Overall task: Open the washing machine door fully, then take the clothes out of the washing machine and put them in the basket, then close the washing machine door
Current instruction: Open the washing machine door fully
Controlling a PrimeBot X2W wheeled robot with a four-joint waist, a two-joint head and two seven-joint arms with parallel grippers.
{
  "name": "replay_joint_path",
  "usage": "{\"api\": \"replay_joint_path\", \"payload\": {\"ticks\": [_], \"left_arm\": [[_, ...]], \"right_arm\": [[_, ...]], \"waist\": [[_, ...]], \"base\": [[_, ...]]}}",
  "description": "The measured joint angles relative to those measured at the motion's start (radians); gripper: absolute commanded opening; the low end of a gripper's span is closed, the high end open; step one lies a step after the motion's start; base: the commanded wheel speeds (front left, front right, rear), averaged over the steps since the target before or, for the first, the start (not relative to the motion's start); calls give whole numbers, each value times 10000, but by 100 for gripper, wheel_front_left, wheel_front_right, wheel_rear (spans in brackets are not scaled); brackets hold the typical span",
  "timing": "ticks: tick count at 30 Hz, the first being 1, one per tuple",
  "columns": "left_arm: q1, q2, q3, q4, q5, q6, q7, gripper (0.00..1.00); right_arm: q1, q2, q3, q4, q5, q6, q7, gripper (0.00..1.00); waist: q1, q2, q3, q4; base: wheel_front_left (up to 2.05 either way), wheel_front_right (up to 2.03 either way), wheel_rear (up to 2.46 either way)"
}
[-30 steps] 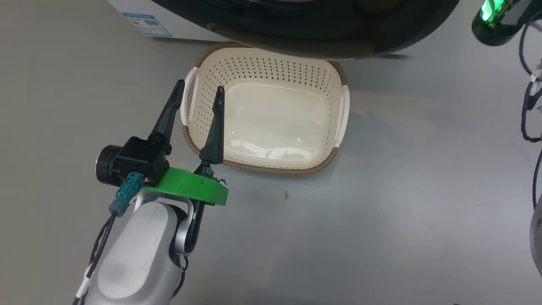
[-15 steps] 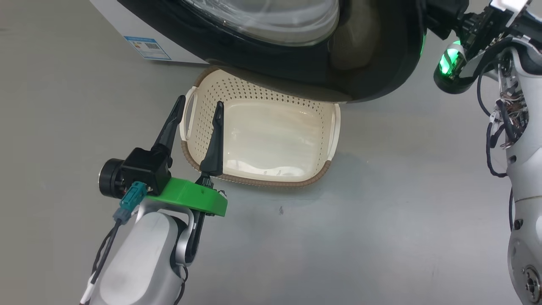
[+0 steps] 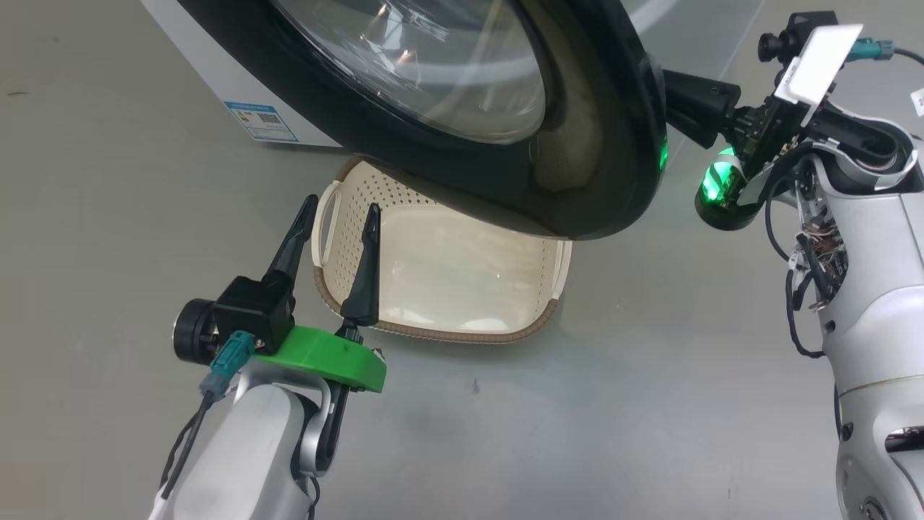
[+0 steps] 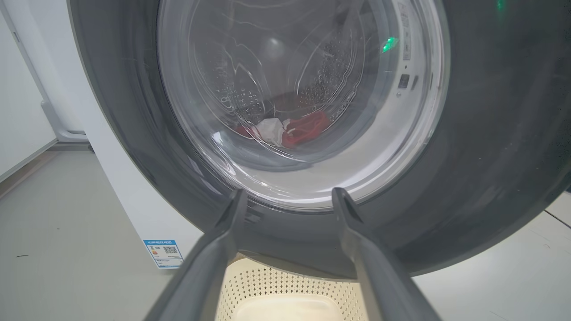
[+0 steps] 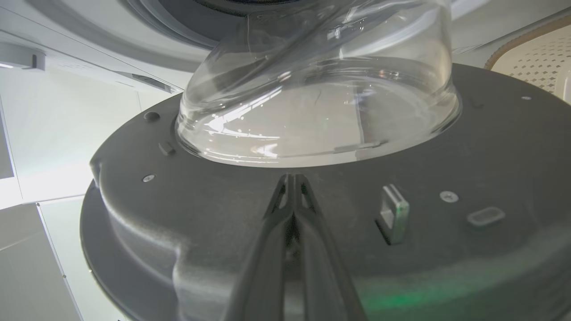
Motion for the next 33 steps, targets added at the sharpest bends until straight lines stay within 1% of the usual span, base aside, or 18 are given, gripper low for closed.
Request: {"api": "replay_joint_path", "payload": {"ticks": [16, 33], "left_arm": [[554, 6, 15, 290, 0, -15, 0, 100], [961, 15, 2, 443, -12, -100, 0, 100]], "right_arm": [[1290, 391, 219, -105, 443, 163, 190, 0], [2401, 485, 815, -437, 802, 180, 169, 0]], "waist": [[0, 0, -837, 178], [0, 0, -1491, 825]], "base": [[0, 0, 0], [0, 0, 0]]}}
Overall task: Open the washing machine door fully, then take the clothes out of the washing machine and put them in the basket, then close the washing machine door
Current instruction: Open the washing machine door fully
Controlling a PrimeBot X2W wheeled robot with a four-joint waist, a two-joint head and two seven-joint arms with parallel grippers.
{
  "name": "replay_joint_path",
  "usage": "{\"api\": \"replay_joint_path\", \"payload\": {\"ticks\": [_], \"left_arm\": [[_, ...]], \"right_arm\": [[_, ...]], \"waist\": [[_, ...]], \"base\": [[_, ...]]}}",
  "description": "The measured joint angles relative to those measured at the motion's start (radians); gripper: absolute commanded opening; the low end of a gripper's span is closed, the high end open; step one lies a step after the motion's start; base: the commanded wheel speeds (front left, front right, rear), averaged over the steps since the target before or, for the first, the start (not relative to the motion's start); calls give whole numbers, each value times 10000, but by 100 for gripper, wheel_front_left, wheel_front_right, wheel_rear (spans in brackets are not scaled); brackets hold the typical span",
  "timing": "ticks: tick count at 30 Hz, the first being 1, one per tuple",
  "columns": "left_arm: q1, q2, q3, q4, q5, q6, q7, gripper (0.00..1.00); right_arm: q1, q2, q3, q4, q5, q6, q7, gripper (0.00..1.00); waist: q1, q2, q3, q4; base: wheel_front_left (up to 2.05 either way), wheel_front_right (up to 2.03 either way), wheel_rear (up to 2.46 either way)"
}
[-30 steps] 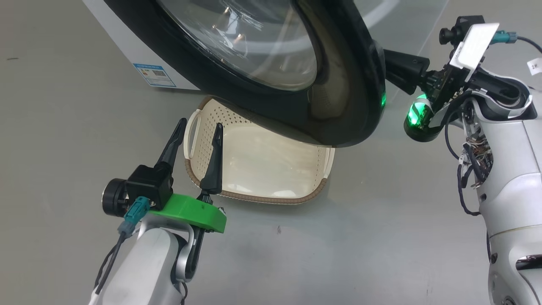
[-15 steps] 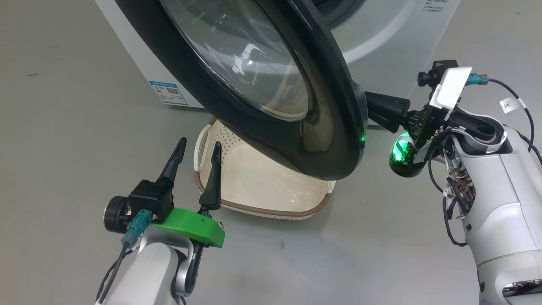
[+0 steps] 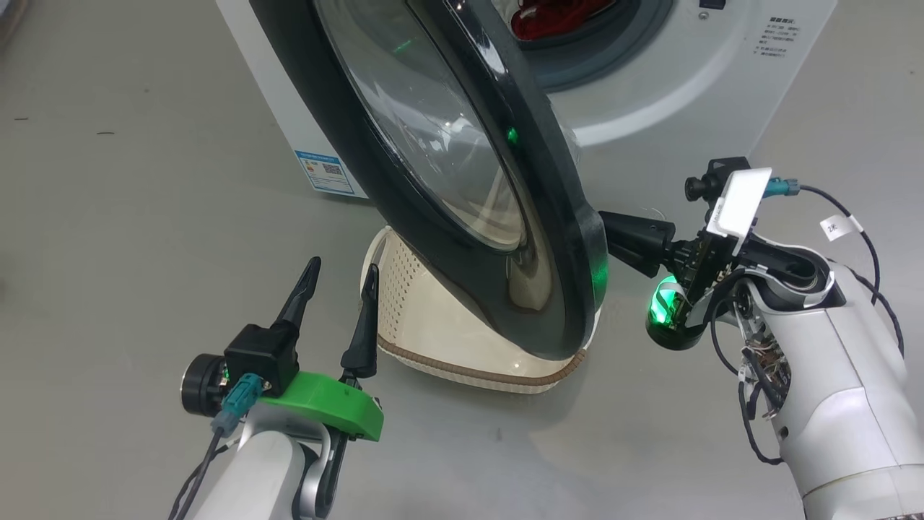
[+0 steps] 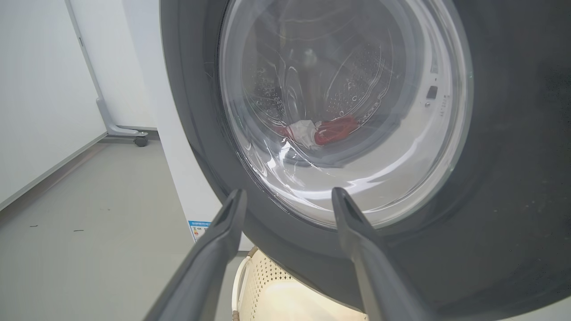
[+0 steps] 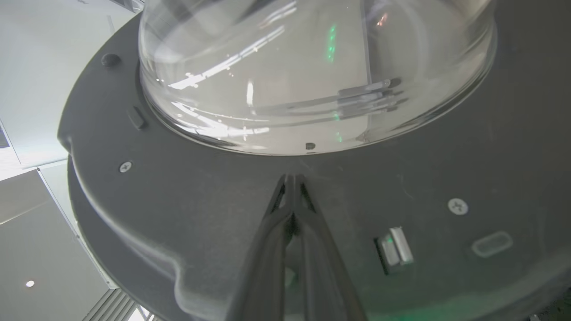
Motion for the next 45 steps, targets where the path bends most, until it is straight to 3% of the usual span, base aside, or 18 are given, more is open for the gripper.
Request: {"api": "replay_joint_path", "payload": {"ticks": [12, 28, 45], "left_arm": [[188, 4, -8, 82, -6, -33, 2, 100], [422, 6, 50, 71, -94, -29, 2, 100], [607, 10, 240, -42, -163, -12, 2, 100]], "right_arm": [[740, 13, 1168, -408, 1264, -2, -228, 0], [1134, 8, 2813, -1116, 2132, -2, -1162, 0], [1176, 4, 3712, -1498, 2558, 0, -2031, 0]], "waist": [[0, 0, -323, 648], [0, 0, -492, 1278], [0, 0, -518, 1410]], "base": [[0, 0, 0], [0, 0, 0], [0, 0, 0]]}}
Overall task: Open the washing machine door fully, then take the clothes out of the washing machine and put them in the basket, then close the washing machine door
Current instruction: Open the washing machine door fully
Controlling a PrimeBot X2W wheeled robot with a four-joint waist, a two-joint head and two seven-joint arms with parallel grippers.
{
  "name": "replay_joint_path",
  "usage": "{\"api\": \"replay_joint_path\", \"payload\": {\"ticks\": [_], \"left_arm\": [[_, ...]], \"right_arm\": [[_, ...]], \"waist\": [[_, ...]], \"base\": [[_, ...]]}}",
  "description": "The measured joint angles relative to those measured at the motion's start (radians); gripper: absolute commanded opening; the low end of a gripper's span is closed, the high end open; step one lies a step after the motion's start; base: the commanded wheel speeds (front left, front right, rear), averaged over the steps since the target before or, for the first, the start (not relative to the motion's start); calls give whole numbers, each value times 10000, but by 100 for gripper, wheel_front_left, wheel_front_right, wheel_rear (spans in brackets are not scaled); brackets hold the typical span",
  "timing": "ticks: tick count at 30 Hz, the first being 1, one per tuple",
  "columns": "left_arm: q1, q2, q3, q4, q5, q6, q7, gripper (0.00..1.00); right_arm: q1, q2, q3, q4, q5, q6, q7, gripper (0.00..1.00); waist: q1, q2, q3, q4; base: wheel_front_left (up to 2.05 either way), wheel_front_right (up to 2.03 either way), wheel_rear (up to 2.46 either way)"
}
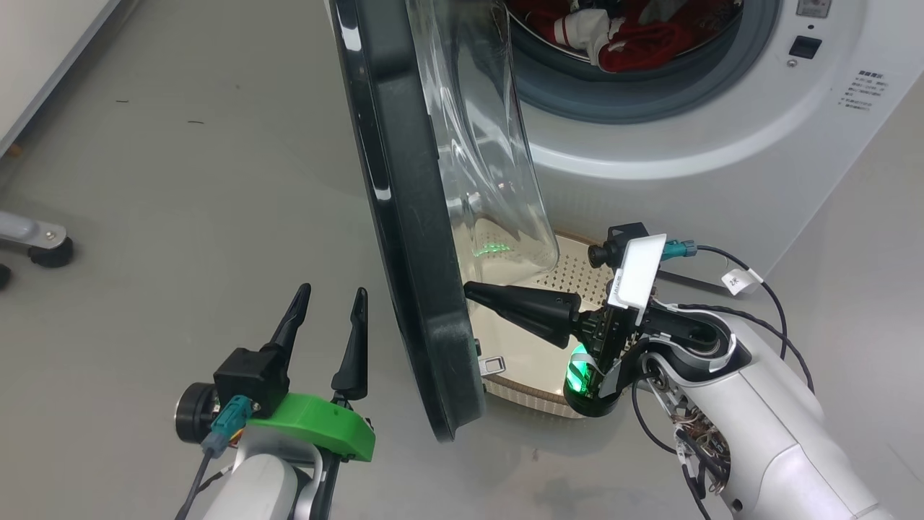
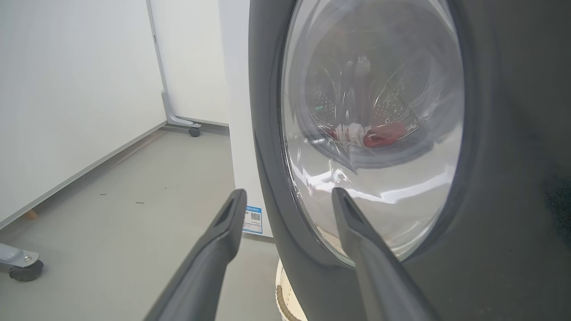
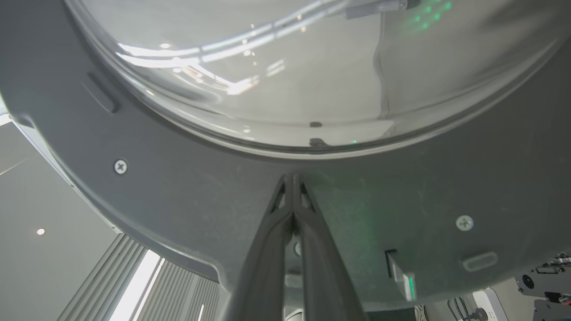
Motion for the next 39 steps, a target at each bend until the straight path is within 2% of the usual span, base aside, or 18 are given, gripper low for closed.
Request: {"api": "replay_joint_path", "payload": {"ticks": [8, 18, 19, 20, 21, 22, 30, 39], "left_arm": [[67, 0, 90, -19, 0, 40, -2, 100], [112, 0, 176, -25, 2, 100, 0, 100], [116, 0, 184, -23, 2, 102, 0, 100], [120, 0, 186, -21, 2, 102, 0, 100], [124, 0, 184, -19, 2, 102, 0, 100], [127, 0, 186, -19, 2, 102, 0, 100], [146, 0, 224, -2, 2, 115, 0, 100], [151, 0, 272, 67, 6, 117, 0, 100]], "right_arm": [[214, 25, -205, -150, 128, 75, -407, 0], [836, -96, -1083, -610, -44, 117, -1208, 0], [911, -163, -1177, -681, -113, 121, -1331, 5], [986, -244, -1283, -734, -171, 140, -1434, 34], [1061, -343, -1375, -803, -238, 167, -1540, 34], [1146, -447, -1455, -869, -334, 167, -1645, 98], [1688, -963, -2362, -1693, -1501, 167, -2936, 100], [2598, -1881, -3020, -2086, -4224, 167, -5323, 100]], "waist": [[0, 0, 5, -108], [0, 0, 24, -289], [0, 0, 24, -310], [0, 0, 22, -329], [0, 0, 20, -347], [0, 0, 18, -363], [0, 0, 12, -491], [0, 0, -29, -617]], "base": [[0, 0, 0], [0, 0, 0], [0, 0, 0], [0, 0, 0], [0, 0, 0], [0, 0, 0], [0, 0, 0], [0, 0, 0]]}}
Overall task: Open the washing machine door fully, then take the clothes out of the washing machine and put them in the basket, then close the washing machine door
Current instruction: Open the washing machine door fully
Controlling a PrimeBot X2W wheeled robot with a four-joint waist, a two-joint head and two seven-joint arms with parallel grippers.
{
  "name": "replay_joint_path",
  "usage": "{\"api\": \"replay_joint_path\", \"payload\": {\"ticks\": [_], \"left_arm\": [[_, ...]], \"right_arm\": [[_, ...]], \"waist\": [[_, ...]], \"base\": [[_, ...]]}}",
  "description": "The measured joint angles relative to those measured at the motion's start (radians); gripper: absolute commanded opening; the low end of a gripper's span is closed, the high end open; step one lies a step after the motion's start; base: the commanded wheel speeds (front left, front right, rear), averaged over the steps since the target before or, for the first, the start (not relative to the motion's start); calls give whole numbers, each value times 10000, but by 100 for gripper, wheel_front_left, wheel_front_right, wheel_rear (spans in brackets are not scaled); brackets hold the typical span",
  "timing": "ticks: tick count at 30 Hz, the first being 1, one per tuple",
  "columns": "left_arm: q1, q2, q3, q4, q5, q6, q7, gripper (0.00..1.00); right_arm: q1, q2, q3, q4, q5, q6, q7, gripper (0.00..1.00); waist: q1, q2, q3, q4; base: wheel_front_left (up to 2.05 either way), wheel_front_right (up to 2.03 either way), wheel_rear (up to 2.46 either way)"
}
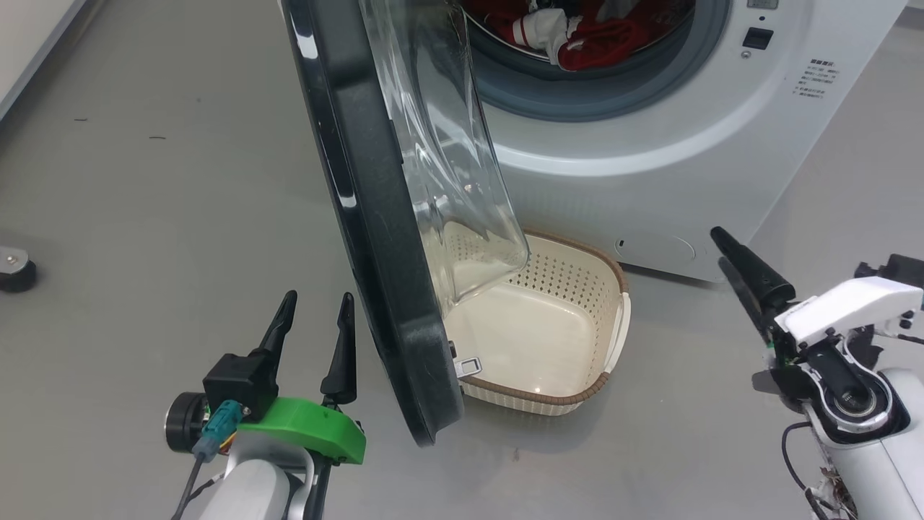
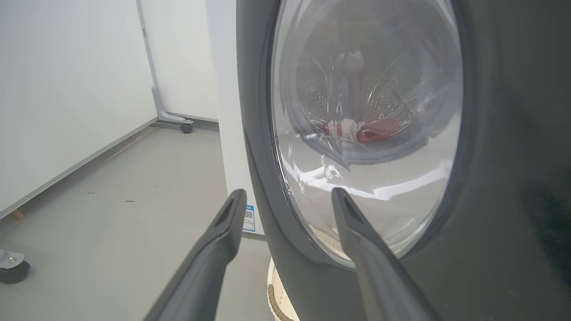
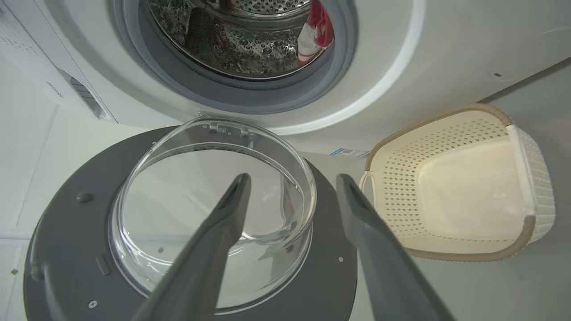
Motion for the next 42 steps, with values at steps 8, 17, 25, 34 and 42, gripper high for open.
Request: {"api": "replay_joint_path", "payload": {"ticks": [8, 17, 25, 34, 42], "left_arm": [[5, 0, 86, 61, 0, 12, 0, 100], [8, 0, 130, 90, 2, 58, 0, 100], [119, 0, 171, 109, 13, 82, 0, 100], [122, 0, 221, 104, 13, 82, 0, 100], [124, 0, 224, 109, 13, 82, 0, 100]], "right_arm": [[720, -562, -215, -67, -2347, 2, -2284, 100], [1038, -1524, -163, 127, -5532, -67, -4824, 100], [1095, -2299, -84, -198, -9099, -1574, -5662, 100], [1569, -1797, -353, -1223, -11074, -2222, -5507, 100], [2597, -886, -351, -1360, -11497, -2297, -5505, 100]], "waist": [[0, 0, -56, -72], [0, 0, -135, -92], [0, 0, -175, -113], [0, 0, -129, -177], [0, 0, -116, -226]], "base": [[0, 0, 0], [0, 0, 0], [0, 0, 0], [0, 0, 0], [0, 0, 0]]}}
